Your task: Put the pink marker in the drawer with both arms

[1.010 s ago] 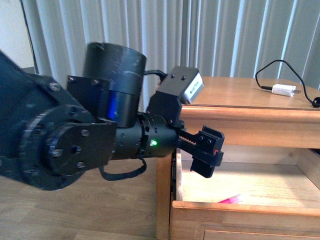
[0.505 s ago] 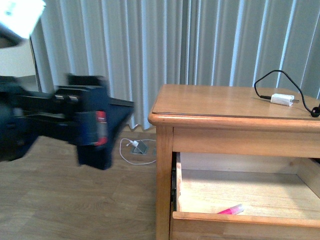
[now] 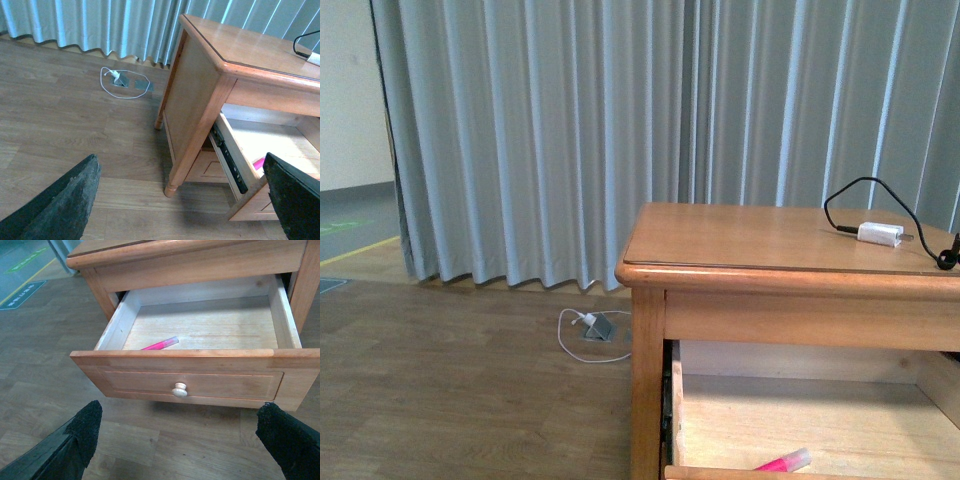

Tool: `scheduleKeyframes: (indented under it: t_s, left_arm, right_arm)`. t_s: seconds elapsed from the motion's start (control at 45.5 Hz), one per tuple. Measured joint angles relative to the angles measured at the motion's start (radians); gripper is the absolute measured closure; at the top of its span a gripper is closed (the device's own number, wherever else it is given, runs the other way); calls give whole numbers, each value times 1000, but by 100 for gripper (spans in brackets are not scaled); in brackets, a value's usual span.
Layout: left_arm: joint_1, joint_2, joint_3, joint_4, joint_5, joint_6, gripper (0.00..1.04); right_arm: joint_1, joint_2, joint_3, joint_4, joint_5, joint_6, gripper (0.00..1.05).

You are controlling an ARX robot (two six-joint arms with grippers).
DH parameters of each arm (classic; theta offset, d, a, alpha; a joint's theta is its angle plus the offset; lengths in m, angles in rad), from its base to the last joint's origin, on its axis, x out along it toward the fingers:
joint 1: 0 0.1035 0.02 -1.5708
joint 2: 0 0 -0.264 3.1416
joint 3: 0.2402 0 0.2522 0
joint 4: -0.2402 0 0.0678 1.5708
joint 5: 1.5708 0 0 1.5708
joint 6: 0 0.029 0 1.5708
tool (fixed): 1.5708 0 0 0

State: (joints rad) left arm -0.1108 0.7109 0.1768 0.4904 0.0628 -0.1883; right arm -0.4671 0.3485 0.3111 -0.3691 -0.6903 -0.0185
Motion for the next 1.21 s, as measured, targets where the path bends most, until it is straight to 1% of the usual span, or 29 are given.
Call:
scheduleKeyframes:
  t_s: [0.022, 0.044, 0.088, 0.154, 0.198, 0.242, 0.286, 0.351, 0.373, 0.461, 0.593, 0.747, 0.835, 1.208]
  left_arm:
    - [0, 0, 0, 1, -4, 2, 6]
    - [-6, 0, -3, 10, -34, 14, 8]
    - [-12, -6, -15, 37, -116, 55, 15]
    - [-11, -30, -34, 40, -168, 108, 26]
    - [-5, -48, -47, 38, -169, 130, 33]
    - [5, -75, -61, 28, -165, 150, 44]
    - [11, -93, -70, 18, -158, 160, 51]
    - [60, -124, -85, -2, -81, 168, 62]
    - [74, -134, -90, -8, -72, 170, 66]
    - [106, -172, -103, -30, -71, 173, 80]
    - [108, -228, -121, -66, -62, 177, 101]
    - [108, -296, -138, -117, -63, 180, 101]
    - [108, -320, -154, -105, -63, 182, 101]
    - [108, -468, -154, -243, -63, 182, 101]
  right_arm:
    - [0, 0, 0, 0, 0, 0, 8]
    - [0, 0, 0, 0, 0, 0, 8]
    - [0, 0, 0, 0, -1, 0, 8]
    - [0, 0, 0, 0, 0, 0, 8]
    - [0, 0, 0, 0, 0, 0, 8]
    - [0, 0, 0, 0, 0, 0, 8]
    - [0, 0, 0, 0, 0, 0, 8]
    - [0, 0, 0, 0, 0, 0, 8]
    - [0, 0, 0, 0, 0, 0, 8]
    - [0, 0, 0, 0, 0, 0, 8]
    - [0, 0, 0, 0, -1, 0, 8]
    - [0, 0, 0, 0, -1, 0, 8]
    - [0, 0, 0, 0, 0, 0, 8]
    - [0, 0, 0, 0, 0, 0, 8]
